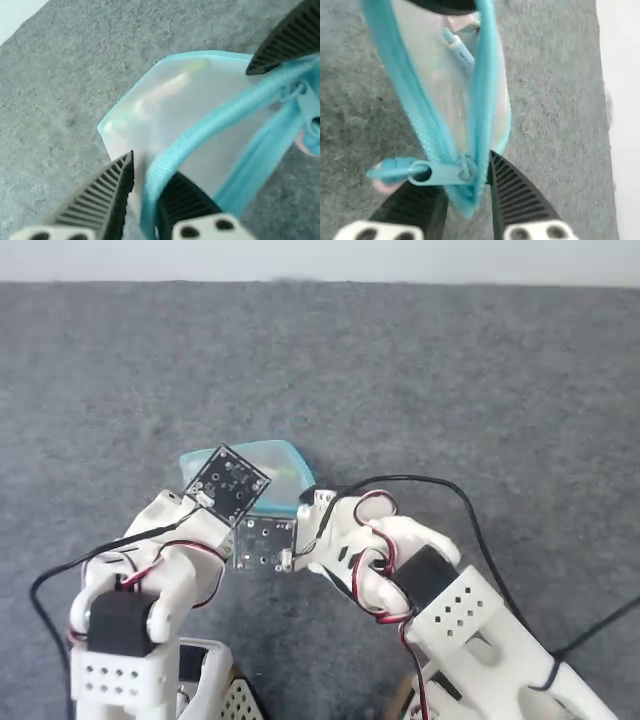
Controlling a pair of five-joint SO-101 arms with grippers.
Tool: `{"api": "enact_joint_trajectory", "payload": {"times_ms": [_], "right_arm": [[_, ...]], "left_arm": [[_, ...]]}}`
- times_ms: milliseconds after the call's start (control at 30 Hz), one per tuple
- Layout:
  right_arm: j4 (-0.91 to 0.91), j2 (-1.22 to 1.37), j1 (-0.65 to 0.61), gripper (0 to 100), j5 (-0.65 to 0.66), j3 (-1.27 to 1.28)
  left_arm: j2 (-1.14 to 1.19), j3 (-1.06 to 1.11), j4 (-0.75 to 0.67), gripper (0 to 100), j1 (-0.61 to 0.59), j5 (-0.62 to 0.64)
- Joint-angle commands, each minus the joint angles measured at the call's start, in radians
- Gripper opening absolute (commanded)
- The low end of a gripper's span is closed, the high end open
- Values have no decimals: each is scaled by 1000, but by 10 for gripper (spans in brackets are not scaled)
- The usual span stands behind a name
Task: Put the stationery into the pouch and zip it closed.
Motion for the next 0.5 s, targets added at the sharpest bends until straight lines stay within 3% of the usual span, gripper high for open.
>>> {"api": "enact_joint_trajectory", "payload": {"times_ms": [0, 100, 267, 467], "right_arm": [[-7, -39, 36, 8, -68, -80], [8, -39, 73, 7, -184, -132], [147, 36, 116, 7, -359, -284], [200, 229, 205, 7, -528, -439]], "left_arm": [[-3, -7, -3, 12, 2, -5], [-8, -61, -44, 48, -6, 35], [0, -286, -84, 230, -5, 210], [-14, -486, -153, 227, -6, 402]]}}
